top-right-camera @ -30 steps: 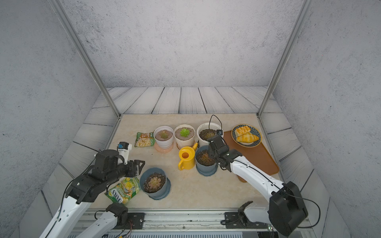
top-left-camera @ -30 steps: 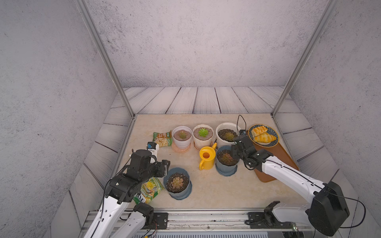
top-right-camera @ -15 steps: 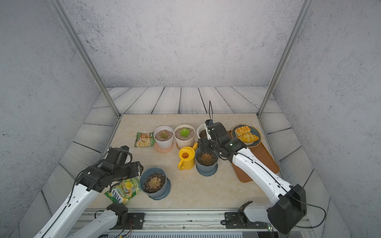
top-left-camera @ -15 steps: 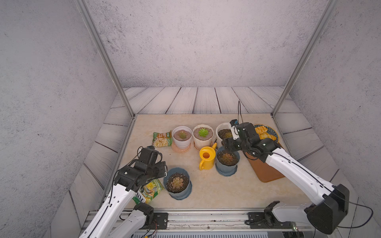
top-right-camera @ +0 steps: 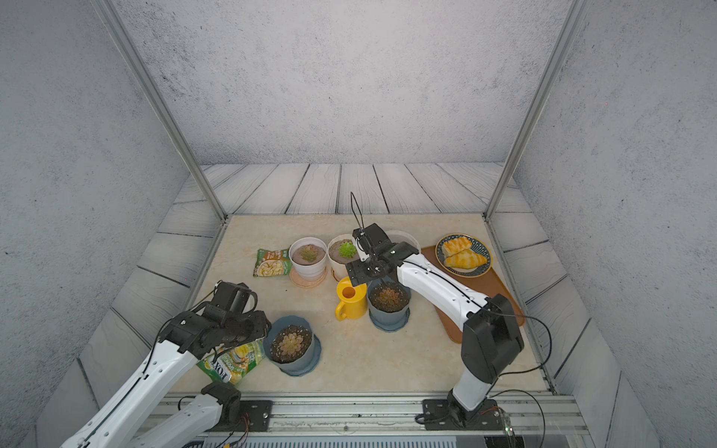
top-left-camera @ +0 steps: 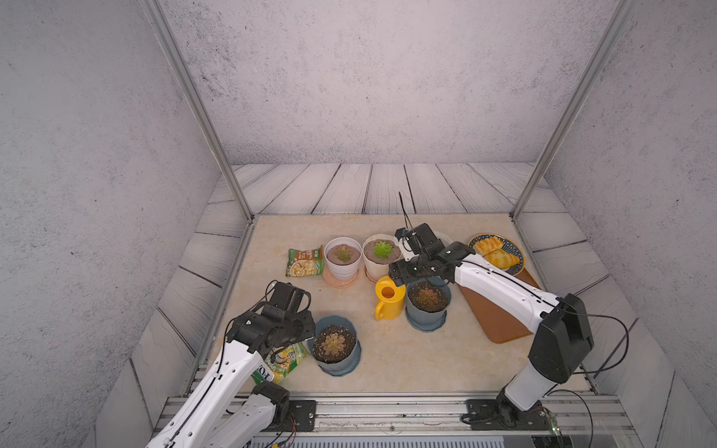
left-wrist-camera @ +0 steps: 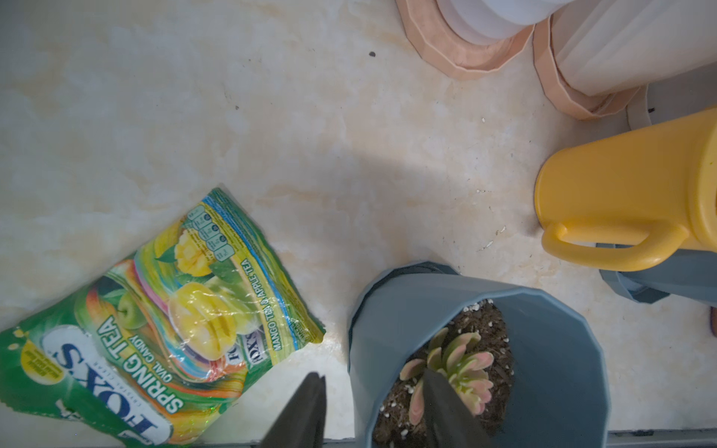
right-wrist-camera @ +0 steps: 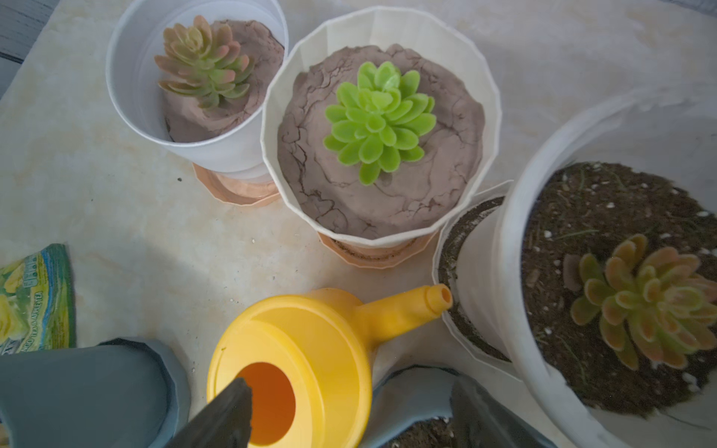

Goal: Water the succulent around the soil edge
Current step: Move the watering can to the center of the board.

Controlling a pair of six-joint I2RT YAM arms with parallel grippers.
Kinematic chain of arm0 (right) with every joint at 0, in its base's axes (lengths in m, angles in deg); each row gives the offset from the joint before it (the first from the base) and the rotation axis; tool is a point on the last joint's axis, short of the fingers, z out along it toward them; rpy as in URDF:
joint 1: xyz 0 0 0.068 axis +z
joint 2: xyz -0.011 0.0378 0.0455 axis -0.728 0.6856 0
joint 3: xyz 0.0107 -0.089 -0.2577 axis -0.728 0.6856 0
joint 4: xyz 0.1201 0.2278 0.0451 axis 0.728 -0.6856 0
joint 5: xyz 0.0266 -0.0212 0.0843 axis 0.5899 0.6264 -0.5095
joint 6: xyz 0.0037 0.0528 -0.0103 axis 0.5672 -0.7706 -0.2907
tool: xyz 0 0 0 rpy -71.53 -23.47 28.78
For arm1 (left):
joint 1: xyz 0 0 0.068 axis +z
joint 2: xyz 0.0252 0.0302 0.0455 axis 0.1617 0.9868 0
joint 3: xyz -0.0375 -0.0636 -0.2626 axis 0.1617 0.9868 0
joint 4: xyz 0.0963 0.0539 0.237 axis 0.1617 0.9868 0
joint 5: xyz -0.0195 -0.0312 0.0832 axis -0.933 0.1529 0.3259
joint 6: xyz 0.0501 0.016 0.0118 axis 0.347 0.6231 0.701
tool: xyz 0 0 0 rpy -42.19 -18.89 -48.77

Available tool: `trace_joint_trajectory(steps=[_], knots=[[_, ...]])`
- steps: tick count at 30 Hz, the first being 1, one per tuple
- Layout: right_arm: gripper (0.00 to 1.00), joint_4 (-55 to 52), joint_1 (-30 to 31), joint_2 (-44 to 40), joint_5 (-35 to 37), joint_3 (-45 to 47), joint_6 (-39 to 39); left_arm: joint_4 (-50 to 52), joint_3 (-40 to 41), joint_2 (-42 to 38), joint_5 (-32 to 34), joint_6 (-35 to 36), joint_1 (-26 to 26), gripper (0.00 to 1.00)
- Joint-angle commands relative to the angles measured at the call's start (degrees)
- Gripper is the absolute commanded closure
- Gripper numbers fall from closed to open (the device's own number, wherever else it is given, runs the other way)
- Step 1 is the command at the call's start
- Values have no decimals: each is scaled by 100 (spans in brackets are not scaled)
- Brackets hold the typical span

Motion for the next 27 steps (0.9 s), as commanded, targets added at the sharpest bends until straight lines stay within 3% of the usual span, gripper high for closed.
trace_joint_trajectory(steps=[1, 14, 27], knots=[[15, -138, 117, 408, 39, -262, 90, -205, 152, 44, -66, -89, -33, 62], [13, -270, 297, 1161, 268, -564, 333, -582, 374, -33, 161, -155, -118, 69], [8, 80, 695, 591, -182, 491, 243, -730, 470, 42, 519, -207, -426, 72]])
